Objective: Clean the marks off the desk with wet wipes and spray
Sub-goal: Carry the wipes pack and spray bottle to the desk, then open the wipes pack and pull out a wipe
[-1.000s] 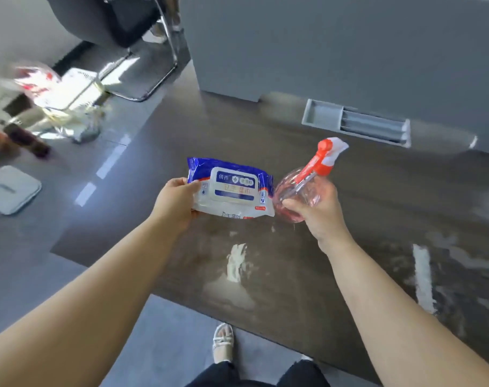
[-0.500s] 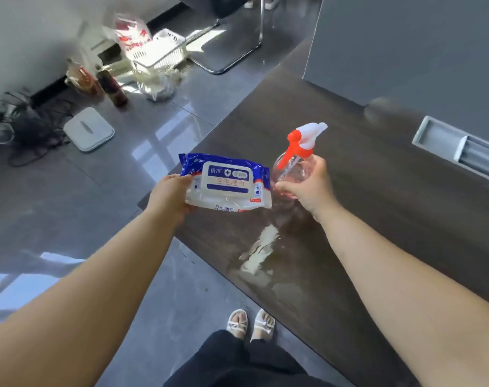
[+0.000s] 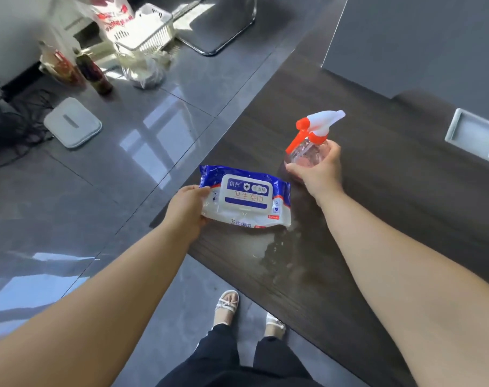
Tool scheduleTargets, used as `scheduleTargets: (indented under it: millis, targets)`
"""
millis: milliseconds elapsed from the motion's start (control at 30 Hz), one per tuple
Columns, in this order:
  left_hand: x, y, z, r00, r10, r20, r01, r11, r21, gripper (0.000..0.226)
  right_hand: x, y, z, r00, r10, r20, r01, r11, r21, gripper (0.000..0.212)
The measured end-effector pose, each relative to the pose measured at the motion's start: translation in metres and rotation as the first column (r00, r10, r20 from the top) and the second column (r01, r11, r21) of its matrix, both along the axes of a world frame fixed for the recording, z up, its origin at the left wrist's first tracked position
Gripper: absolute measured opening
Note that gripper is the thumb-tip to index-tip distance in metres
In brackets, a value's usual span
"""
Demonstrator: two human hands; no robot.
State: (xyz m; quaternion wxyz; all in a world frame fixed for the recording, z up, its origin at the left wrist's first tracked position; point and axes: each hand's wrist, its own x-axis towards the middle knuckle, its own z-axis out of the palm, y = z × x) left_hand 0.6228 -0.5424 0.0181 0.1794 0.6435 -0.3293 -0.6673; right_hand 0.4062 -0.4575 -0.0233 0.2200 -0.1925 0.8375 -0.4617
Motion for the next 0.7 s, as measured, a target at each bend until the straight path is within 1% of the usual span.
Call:
scheduleTargets:
  millis: [67,133,167,200,233,267,300,333,367,400,433,467,500,533,600,633,700]
  targets:
    - [0.000,-0.008,-0.003,1.000,-0.017,-0.017,0.017,1.000,0.015,0.009,-0.001,-0.003,-0.002,1.000,-0.003,0.019,0.003,1.000,0.008,0.089]
    - [0.002,-0.016,-0.006,0.999,-0.038,-0.017,0.039,0.999,0.027,0.010,0.000,-0.003,-0.003,0.999,-0.018,0.033,0.017,0.999,0.030,0.103]
    - [0.003,-0.019,-0.008,0.998,-0.052,-0.020,0.053,0.998,0.033,0.010,0.004,0.001,-0.003,0.999,-0.047,0.009,0.046,0.997,0.067,0.106]
    - [0.004,-0.021,-0.009,0.998,-0.064,-0.021,0.065,0.997,0.037,0.012,0.013,0.007,0.000,0.995,-0.094,-0.038,0.098,0.988,0.116,0.101]
    - [0.004,-0.023,-0.010,0.997,-0.070,-0.019,0.071,0.997,0.039,0.015,0.025,0.016,0.002,0.982,-0.144,-0.120,0.159,0.978,0.132,0.089]
    - [0.005,-0.025,-0.012,0.997,-0.082,-0.014,0.082,0.996,0.041,0.017,0.040,0.025,0.003,0.957,-0.179,-0.228,0.205,0.974,0.100,0.074]
    - [0.006,-0.026,-0.013,0.995,-0.095,-0.008,0.095,0.995,0.038,0.018,0.058,0.035,0.003,0.927,-0.176,-0.330,0.202,0.978,0.044,0.059]
    - [0.006,-0.027,-0.014,0.993,-0.118,0.001,0.118,0.993,0.032,0.017,0.077,0.042,0.002,0.907,-0.128,-0.402,0.147,0.989,0.017,0.048]
    - [0.007,-0.028,-0.016,0.990,-0.142,0.018,0.141,0.990,0.015,0.017,0.093,0.046,0.000,0.899,-0.029,-0.437,0.047,0.998,0.032,0.040]
    - [0.008,-0.029,-0.017,0.983,-0.176,0.051,0.177,0.984,-0.014,0.018,0.105,0.045,-0.001,0.894,0.107,-0.434,-0.080,0.994,0.080,0.035]
    - [0.010,-0.030,-0.020,0.971,-0.217,0.100,0.224,0.973,-0.061,0.022,0.111,0.042,-0.005,0.871,0.252,-0.421,-0.214,0.967,0.137,0.032]
    - [0.012,-0.031,-0.023,0.950,-0.268,0.161,0.289,0.950,-0.122,0.027,0.117,0.035,-0.006,0.830,0.378,-0.410,-0.325,0.925,0.196,0.033]
    - [0.015,-0.032,-0.026,0.920,-0.321,0.226,0.365,0.912,-0.189,0.032,0.119,0.027,-0.006,0.783,0.477,-0.398,-0.407,0.878,0.253,0.036]
    - [0.018,-0.033,-0.029,0.882,-0.369,0.293,0.443,0.861,-0.249,0.038,0.122,0.019,-0.006,0.749,0.543,-0.380,-0.455,0.838,0.300,0.040]
    - [0.023,-0.034,-0.034,0.785,-0.438,0.437,0.594,0.732,-0.333,0.049,0.121,0.004,-0.007,0.724,0.599,-0.343,-0.481,0.794,0.370,0.051]
    - [0.025,-0.032,-0.034,0.715,-0.458,0.528,0.676,0.645,-0.356,0.051,0.119,-0.002,-0.009,0.723,0.614,-0.318,-0.476,0.775,0.416,0.057]
    - [0.028,-0.028,-0.033,0.543,-0.475,0.693,0.832,0.417,-0.366,0.051,0.116,-0.009,-0.011,0.718,0.634,-0.286,-0.460,0.741,0.489,0.064]
